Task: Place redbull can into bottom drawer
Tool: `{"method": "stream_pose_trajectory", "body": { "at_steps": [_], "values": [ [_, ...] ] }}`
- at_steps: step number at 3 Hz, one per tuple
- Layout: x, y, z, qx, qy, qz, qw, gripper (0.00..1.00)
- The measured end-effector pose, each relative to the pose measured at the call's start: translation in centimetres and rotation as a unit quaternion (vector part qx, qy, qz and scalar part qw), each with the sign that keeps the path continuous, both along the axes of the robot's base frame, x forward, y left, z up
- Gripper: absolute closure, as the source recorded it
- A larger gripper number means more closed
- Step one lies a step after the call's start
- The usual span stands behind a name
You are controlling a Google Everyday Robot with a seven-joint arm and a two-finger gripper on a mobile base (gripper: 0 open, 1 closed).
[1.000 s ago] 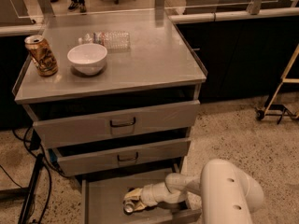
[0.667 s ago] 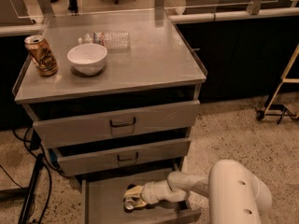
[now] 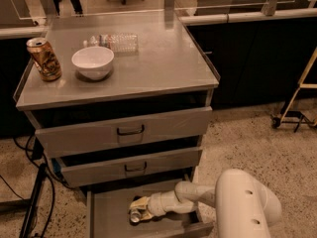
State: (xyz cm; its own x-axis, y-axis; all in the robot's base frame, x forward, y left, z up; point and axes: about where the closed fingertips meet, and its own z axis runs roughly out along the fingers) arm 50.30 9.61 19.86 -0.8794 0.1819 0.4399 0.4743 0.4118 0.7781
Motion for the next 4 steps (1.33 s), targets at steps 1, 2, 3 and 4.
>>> {"method": "stream_pose_trajectory", "body": {
  "at_steps": [1,2,3,4],
  "values": [
    [0.6,0.9,-0.7,0.007,0.009,0.001,0.9999,1.0],
    [0.7,1.8,-1.5,0.021,0.026,0.01,0.9994,1.0],
    [0.1,1.7,-2.8,0.03,0.049,0.017,0.9982,1.0],
    [-0.3,1.4,-3.9,0.036,0.067,0.018,0.997,1.0]
  ]
}}
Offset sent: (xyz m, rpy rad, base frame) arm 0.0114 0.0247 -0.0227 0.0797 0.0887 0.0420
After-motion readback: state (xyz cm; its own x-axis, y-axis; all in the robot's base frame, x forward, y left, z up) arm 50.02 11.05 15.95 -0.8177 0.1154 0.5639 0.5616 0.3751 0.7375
